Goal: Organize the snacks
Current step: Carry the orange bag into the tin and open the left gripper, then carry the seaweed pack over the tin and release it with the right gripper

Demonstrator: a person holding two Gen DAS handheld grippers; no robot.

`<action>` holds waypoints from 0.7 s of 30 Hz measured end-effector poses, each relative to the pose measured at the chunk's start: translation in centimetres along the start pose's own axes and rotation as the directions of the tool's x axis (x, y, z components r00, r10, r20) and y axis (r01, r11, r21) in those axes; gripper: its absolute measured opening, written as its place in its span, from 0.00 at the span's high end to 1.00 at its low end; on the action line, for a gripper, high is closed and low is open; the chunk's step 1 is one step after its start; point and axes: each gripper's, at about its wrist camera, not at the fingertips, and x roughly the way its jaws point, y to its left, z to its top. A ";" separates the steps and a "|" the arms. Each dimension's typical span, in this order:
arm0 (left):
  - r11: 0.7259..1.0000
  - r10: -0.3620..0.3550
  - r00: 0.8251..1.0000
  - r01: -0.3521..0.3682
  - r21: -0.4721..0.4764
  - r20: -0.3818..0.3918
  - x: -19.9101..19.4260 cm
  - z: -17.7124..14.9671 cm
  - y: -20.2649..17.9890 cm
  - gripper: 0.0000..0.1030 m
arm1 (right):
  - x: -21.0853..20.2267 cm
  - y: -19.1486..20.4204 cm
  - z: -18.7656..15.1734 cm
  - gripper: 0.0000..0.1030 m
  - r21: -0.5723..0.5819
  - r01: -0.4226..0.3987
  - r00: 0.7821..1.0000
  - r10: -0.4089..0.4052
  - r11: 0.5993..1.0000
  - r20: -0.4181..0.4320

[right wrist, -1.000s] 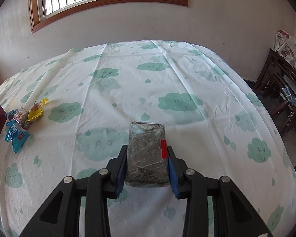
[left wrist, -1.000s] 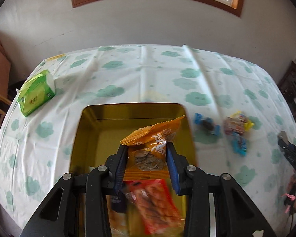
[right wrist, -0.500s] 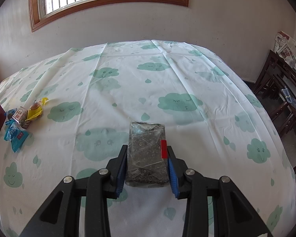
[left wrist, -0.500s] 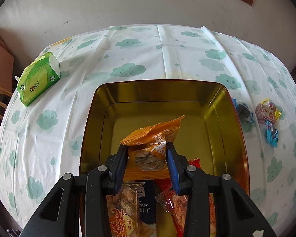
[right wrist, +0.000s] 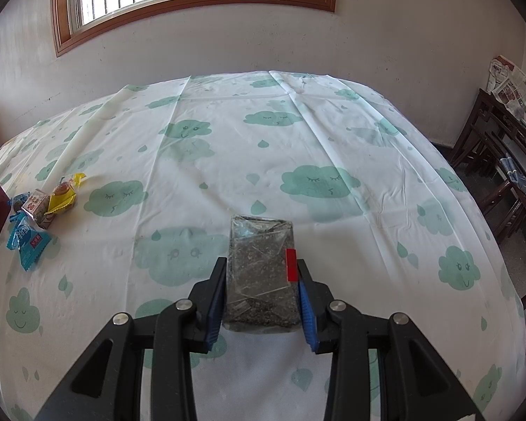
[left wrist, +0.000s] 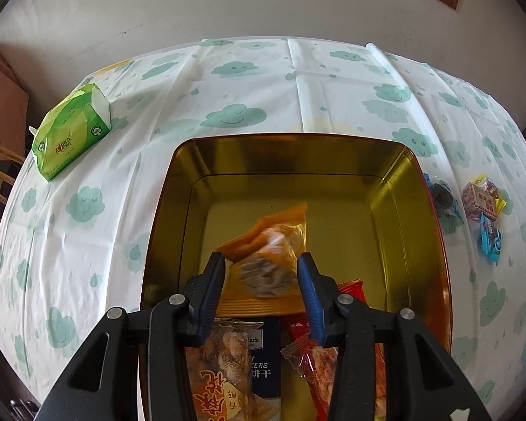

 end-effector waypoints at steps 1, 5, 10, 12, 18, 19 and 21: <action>1.000 0.003 1.000 -0.003 0.002 0.003 -0.1 0.0 0.0 0.56 | 0.0 0.0 0.0 0.63 0.000 0.001 1.000 -0.001 1.000 0.000; 1.000 0.005 1.000 -0.005 0.003 0.015 -0.9 -0.1 -0.2 0.51 | 0.0 0.1 0.0 0.63 -0.001 0.001 1.000 -0.001 1.000 0.000; 1.000 0.002 0.998 -0.002 0.006 0.058 -2.8 -0.4 -0.6 0.49 | 0.0 0.1 0.0 0.63 -0.001 0.001 1.000 -0.001 1.000 0.000; 1.000 -0.002 0.997 0.002 0.006 0.075 -3.7 -0.7 -0.8 0.48 | 0.0 0.1 0.0 0.63 -0.001 0.002 1.000 -0.002 1.000 0.000; 1.000 -0.020 0.991 0.021 0.001 0.134 -6.7 -2.2 -1.1 0.44 | 0.0 0.1 0.0 0.63 -0.001 0.002 1.000 -0.002 1.000 0.000; 1.000 -0.018 0.990 0.018 0.001 0.142 -7.1 -2.5 -1.1 0.44 | 0.0 0.2 -0.1 0.63 -0.001 0.003 1.000 -0.003 1.000 0.000; 1.000 -0.012 0.988 0.012 0.003 0.156 -7.7 -2.9 -1.1 0.42 | 0.0 0.2 -0.1 0.63 -0.010 0.004 1.000 -0.004 1.000 -0.002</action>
